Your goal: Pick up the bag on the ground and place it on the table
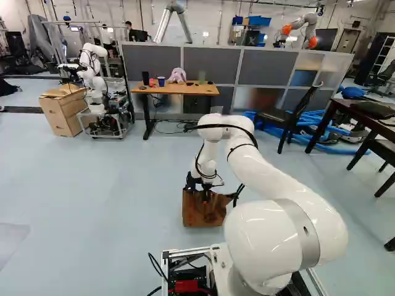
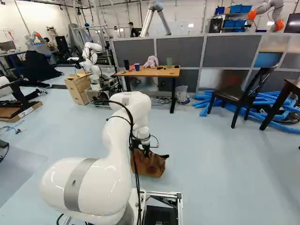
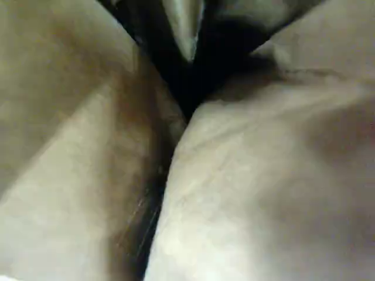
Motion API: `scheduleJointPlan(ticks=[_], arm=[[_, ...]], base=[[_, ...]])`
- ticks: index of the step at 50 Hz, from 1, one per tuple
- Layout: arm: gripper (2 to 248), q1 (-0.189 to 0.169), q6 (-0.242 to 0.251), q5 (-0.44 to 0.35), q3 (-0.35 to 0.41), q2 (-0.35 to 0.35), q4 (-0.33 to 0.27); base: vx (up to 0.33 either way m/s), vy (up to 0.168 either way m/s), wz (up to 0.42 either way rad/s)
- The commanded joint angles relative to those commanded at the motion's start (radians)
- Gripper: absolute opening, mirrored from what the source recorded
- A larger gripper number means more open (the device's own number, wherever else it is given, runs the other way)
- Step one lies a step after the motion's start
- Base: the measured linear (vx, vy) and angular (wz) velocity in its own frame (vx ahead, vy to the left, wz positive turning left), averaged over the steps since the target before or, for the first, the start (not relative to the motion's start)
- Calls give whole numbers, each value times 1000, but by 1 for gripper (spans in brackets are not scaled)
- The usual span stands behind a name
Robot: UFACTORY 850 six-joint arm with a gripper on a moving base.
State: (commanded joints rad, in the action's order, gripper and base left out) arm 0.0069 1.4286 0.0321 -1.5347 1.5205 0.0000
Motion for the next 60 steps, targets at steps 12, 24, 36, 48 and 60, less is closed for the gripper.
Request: scheduleJointPlan(ticks=[12, 24, 36, 48, 60], arm=[[18, 0, 0, 0, 44, -46, 0], [18, 0, 0, 0, 86, -92, 0], [18, 0, 0, 0, 128, -138, 0], [18, 0, 0, 0, 168, -183, 0], [18, 0, 0, 0, 207, -229, 0]], base=[[0, 0, 0], [0, 0, 0], [0, 0, 0], [0, 0, 0], [0, 0, 0]])
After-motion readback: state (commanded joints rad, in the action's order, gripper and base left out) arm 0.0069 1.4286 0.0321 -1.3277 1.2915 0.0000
